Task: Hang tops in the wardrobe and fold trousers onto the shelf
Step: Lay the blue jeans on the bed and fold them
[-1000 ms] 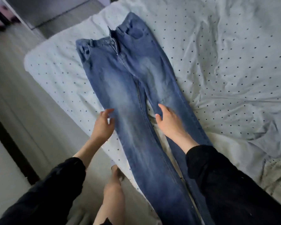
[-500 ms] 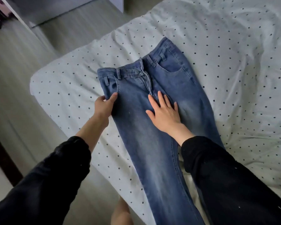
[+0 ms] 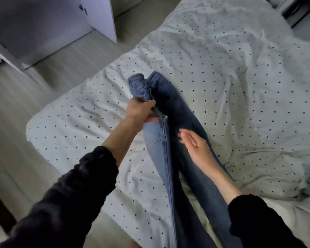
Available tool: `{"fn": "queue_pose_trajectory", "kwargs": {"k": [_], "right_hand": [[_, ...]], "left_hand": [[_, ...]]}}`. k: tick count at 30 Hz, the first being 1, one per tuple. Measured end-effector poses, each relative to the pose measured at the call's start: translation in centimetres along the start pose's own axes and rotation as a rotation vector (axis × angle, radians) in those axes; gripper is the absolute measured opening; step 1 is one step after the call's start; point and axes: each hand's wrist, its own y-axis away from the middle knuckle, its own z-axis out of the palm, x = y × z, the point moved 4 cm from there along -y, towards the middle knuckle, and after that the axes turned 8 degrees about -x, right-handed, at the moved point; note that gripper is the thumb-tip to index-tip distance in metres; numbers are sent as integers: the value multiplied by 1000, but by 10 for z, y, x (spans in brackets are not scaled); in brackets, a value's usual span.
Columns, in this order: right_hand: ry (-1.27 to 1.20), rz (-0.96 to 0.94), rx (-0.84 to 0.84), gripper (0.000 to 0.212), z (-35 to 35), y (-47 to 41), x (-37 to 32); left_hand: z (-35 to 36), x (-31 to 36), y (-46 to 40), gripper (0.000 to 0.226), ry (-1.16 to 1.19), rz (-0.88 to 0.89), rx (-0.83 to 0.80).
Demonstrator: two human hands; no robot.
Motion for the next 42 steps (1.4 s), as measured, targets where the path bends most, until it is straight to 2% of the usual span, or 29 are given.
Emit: {"fn": "queue_pose_trajectory", "kwargs": {"k": [5,6,8,10,12,15,19,21,24,28,32,35,39,42], "right_hand": [[58,160,7,59,-30,16,34],[76,198,34,63,-34,15,46],[142,279,41,69,-35,15,72],[249,349,19,74,-28,17,99],[330,333,44,79,-15,22,119],[388,257,103,84,7,33,138],[502,279,129,89,23,66,167],[496,280,109,90,30,86,183],[480,331,66,84,36,115,204],[550,373,10,69,39,155,238],[622,335,-63,70,37,184,264],[769,219,-75,74,33,204,282],[974,148,-130,80,16,242,314],[1081,103,-195,79,-1,276,344]], "left_hand": [[87,35,-47,7,-99,143,-46],[101,32,-51,15,-174,166,-82],[112,10,-51,46,-421,209,-167],[112,-29,-38,55,-795,315,-207],[105,-73,-18,59,-1061,397,-215],[92,-129,11,57,-1167,418,-247],[73,-187,45,53,-1557,481,-196],[66,-212,55,56,-1676,494,-194],[70,-239,71,72,-1664,457,-253],[83,-281,104,63,-1682,310,-407],[95,-324,133,61,-1473,209,-455],[107,-354,162,65,-1231,139,-465],[122,-394,198,62,-962,-7,-318],[129,-422,218,36,-830,-54,-106]]}}
